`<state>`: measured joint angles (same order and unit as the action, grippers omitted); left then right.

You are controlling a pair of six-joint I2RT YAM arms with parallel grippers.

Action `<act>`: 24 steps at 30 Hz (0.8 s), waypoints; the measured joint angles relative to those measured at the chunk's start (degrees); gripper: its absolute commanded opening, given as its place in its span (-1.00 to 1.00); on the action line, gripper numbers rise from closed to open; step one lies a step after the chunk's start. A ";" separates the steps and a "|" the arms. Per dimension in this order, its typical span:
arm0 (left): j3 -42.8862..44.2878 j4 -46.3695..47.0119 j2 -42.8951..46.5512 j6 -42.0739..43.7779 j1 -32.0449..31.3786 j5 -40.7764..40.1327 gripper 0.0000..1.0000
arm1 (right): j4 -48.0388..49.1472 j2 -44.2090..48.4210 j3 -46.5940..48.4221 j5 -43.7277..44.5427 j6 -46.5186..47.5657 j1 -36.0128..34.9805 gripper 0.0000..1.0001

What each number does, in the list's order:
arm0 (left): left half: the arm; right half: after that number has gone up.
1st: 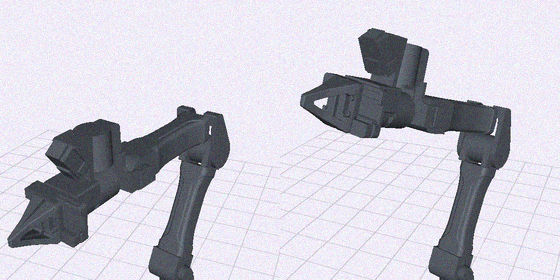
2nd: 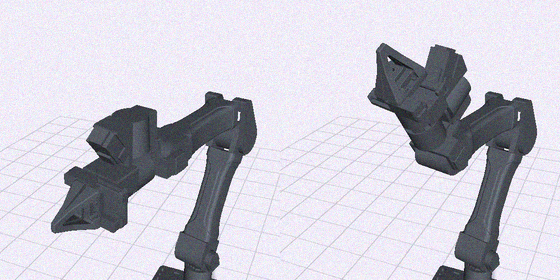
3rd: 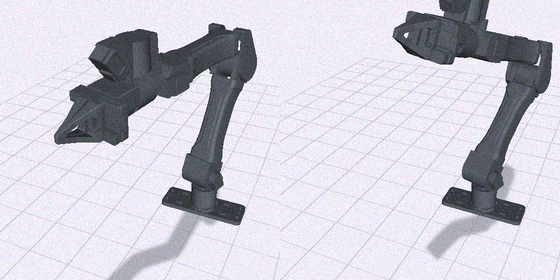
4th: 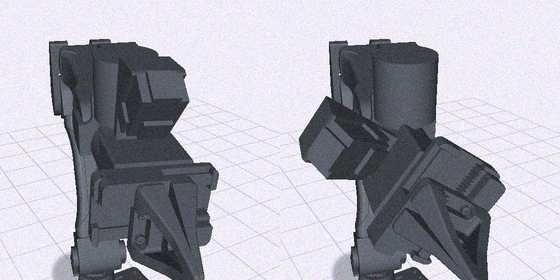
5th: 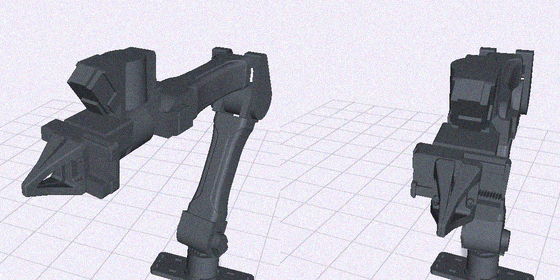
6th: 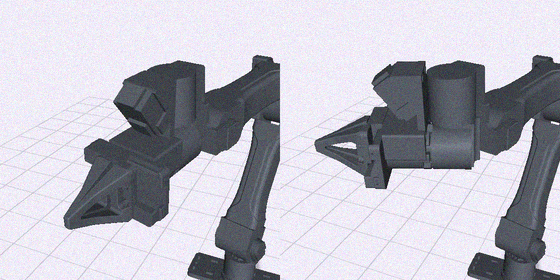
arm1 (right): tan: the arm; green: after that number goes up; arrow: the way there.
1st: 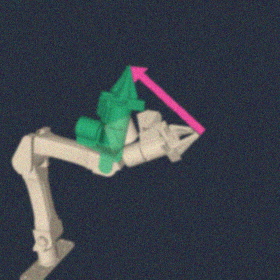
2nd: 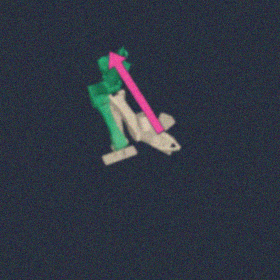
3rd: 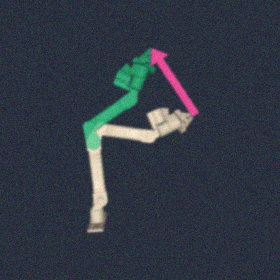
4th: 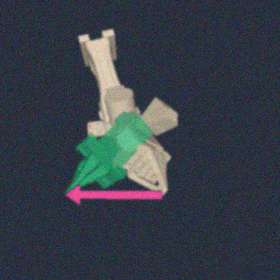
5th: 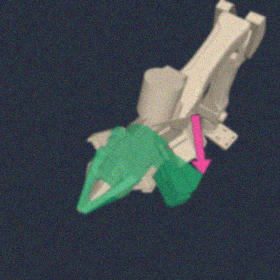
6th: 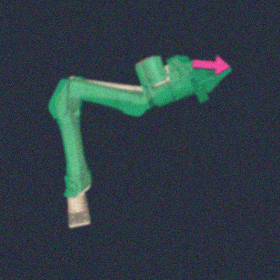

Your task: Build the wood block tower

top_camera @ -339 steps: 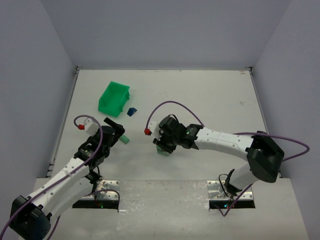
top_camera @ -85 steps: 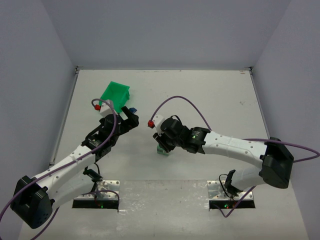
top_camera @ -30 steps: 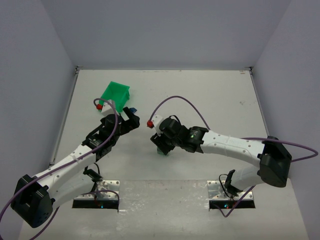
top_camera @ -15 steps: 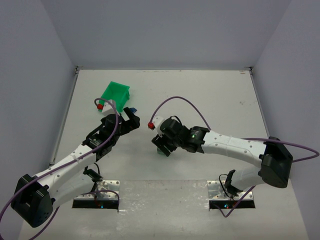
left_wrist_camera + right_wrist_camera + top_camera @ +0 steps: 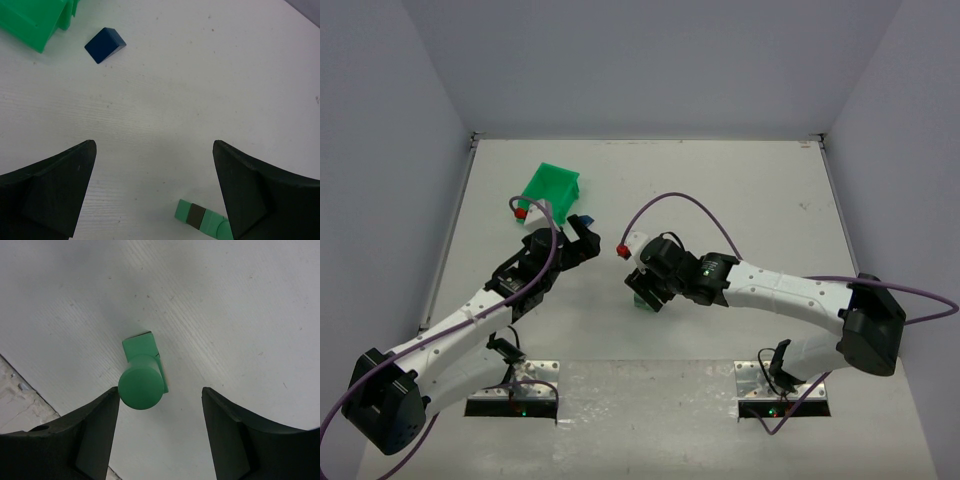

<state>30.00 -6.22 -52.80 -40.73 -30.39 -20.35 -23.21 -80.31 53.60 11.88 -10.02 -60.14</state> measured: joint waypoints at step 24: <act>0.00 -0.02 0.00 0.02 0.00 0.03 1.00 | 0.49 -0.02 0.00 1.33 0.04 0.00 0.35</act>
<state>30.00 -6.24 -52.80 -40.71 -30.39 -20.32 -22.72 -80.34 53.60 13.21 -9.98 -60.14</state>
